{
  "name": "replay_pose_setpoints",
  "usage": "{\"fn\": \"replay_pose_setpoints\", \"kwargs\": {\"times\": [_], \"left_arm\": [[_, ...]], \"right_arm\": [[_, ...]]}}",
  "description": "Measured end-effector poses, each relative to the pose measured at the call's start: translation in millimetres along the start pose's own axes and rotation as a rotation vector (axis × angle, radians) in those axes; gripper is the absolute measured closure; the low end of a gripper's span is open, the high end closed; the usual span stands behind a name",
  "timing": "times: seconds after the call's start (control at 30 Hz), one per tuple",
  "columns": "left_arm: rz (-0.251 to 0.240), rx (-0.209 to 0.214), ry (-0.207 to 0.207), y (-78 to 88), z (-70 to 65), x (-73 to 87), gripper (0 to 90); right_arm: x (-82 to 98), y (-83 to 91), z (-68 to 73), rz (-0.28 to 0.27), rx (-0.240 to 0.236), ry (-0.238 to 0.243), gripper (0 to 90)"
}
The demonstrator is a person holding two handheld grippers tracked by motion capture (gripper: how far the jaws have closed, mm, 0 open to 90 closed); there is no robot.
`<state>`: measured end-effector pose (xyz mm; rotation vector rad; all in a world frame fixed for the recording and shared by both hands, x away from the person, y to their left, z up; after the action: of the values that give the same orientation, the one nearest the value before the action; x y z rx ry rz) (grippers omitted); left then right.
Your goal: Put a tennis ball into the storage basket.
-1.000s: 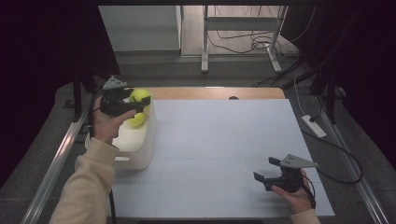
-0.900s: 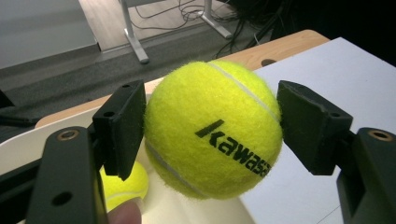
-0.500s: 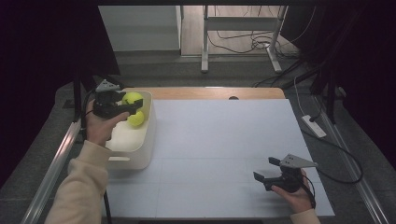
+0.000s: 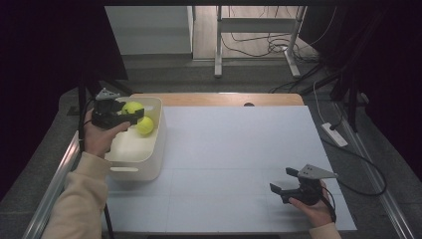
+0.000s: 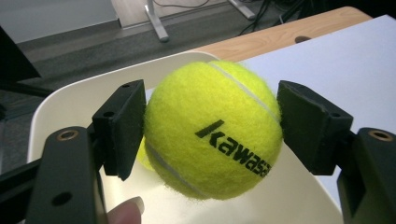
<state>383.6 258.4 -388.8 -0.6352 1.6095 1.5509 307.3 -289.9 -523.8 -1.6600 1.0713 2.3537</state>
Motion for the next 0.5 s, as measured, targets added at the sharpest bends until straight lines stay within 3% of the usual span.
{"fn": "replay_pose_setpoints", "kwargs": {"times": [0.2,0.5], "left_arm": [[0.018,-0.010,0.003,-0.5,5.1,2.8,27.8],[0.084,-0.031,-0.015,-7.8,12.4,9.6,27.7]], "right_arm": [[-0.1,0.0,0.1,0.000,0.002,0.000,9.3],[-0.6,-0.8,0.6,0.000,0.003,0.000,9.3]]}}
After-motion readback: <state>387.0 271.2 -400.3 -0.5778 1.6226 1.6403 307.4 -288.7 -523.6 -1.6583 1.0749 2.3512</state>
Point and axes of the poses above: each handheld gripper's, and its own axes: y roughly backward along the jaws, x roughly out of its underside, z roughly to its left, the point moved 3 cm from there along -y, roughly forward along the jaws, and after that the axes turned 11 degrees about -x, right-handed, at the moved point
